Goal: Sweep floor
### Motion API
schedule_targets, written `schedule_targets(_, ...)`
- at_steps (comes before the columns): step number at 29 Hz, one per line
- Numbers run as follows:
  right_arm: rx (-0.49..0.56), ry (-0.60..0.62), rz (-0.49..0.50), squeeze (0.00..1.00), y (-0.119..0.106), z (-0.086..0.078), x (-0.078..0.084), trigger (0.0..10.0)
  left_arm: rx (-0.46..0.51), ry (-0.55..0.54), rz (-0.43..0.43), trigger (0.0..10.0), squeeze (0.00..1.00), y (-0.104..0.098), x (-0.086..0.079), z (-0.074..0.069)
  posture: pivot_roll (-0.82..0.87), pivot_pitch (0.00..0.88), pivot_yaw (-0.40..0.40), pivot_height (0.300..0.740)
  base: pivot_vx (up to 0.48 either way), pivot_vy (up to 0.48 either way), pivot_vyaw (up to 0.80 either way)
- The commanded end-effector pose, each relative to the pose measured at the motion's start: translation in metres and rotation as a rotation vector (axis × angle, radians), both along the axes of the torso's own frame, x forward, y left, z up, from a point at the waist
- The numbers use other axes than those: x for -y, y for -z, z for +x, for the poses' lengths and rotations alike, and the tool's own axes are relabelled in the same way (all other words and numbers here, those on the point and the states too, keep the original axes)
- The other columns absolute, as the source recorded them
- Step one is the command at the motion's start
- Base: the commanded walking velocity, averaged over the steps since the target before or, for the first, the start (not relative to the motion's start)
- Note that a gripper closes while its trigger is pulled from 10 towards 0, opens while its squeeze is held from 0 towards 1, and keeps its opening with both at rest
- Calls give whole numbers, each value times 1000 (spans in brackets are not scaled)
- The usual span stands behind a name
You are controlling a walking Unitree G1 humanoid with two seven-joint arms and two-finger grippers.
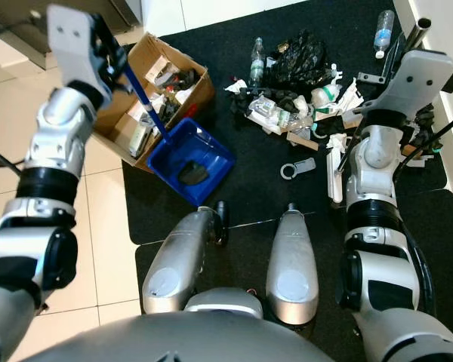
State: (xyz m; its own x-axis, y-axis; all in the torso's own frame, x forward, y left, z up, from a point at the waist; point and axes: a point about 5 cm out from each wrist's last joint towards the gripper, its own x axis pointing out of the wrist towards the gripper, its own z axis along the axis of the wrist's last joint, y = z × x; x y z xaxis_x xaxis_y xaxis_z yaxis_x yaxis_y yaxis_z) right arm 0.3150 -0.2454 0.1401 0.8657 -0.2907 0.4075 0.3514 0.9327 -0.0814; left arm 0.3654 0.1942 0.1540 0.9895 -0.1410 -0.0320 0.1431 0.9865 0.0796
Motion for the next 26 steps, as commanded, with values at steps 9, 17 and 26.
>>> schedule_targets(9, 9, -7, 1, 0, 1, -1, -3, 10000, 89, -52, -210, 10000, 0, -14, 30, 8, 20, 216, 148, 740, 0, 0, 0)
schedule_targets(17, 8, 34, -14, 0, 0, -2, 3, 10000, 24, -130, -192, 10000, 0, 12, 68, 9, 0, 225, 147, 740, 0, 0, 0)
schedule_targets(26, -2, 84, -24, 0, 2, -6, 13, 10000, -13, -205, -197, 10000, 0, 15, 63, 9, 7, 225, 155, 740, 0, 0, 0)
